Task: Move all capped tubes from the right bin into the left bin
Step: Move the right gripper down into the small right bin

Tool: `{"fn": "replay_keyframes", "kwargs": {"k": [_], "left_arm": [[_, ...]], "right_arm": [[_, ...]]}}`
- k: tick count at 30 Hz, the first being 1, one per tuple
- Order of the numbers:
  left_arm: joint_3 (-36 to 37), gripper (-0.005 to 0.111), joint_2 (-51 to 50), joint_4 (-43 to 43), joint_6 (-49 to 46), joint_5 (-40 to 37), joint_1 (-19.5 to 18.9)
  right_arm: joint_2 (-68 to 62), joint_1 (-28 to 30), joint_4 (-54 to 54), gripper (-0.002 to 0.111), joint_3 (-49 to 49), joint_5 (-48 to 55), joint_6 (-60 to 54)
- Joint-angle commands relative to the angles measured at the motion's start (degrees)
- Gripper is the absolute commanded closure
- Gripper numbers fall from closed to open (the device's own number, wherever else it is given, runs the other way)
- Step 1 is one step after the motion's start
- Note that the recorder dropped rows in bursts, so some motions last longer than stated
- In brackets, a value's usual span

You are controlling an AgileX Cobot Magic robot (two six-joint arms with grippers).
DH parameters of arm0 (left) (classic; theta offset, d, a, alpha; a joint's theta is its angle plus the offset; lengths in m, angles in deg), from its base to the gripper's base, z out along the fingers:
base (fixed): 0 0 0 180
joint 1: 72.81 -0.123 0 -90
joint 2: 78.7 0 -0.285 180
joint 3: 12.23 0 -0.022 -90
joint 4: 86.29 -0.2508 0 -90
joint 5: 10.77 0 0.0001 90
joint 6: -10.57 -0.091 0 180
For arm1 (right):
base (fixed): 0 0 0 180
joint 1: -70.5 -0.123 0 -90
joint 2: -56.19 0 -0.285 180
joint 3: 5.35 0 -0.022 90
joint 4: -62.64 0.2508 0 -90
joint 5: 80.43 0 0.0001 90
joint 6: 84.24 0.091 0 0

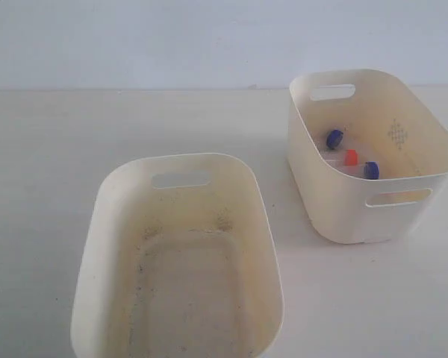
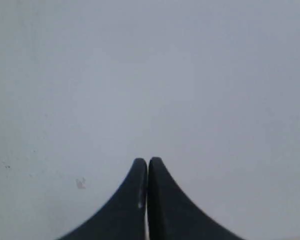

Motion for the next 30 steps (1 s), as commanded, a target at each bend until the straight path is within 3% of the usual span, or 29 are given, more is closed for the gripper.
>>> {"fn": "replay_keyframes", "kwargs": {"k": [1,6,8,11,13,20,22,24,27,30], "left_arm": [[-0.2,0.102,0.1,0.4,0.7,0.8,-0.1],[-0.2,0.102,0.1,0.4,0.7,0.8,-0.1],[-0.2,0.102,0.1,0.4,0.7,0.8,-0.1],[-0.2,0.102,0.1,0.4,0.7,0.8,-0.1],[-0.2,0.102,0.1,0.4,0.7,0.8,-0.1],[-0.2,0.102,0.1,0.4,0.7,0.8,-0.1],[-0.2,0.102,0.1,0.4,0.7,0.8,-0.1],[-0.2,0.102,0.1,0.4,0.7,0.8,-0.1],[-0.2,0.102,0.1,0.4,0.7,0.8,-0.1],[-0.2,0.102,0.1,0.4,0.7,0.8,-0.1]], "right_arm": [[-13.8,0.2,0.0,0.108,-17.2,24.7,-2.7],[-38.2,0.2,-0.6,0.108,-35.7,63.1,-2.7],[-47.0,0.2,-0.6,0.108,-40.6,69.0,-3.1],[-55.6,0.2,0.4,0.108,-44.4,65.3,-1.9],[-60.5,0.2,1.0,0.108,-47.3,61.1,-10.5],[-81.4,0.1,-2.2,0.108,-66.6,65.9,-11.8],[-87.3,0.1,-2.6,0.100,-71.6,68.0,-11.8],[-95.1,0.1,-4.5,0.081,-77.5,68.3,-12.9],[-103.5,0.1,-11.2,0.062,-83.3,72.9,-14.1],[-110.0,0.1,-12.7,0.062,-85.9,73.6,-15.4]]}}
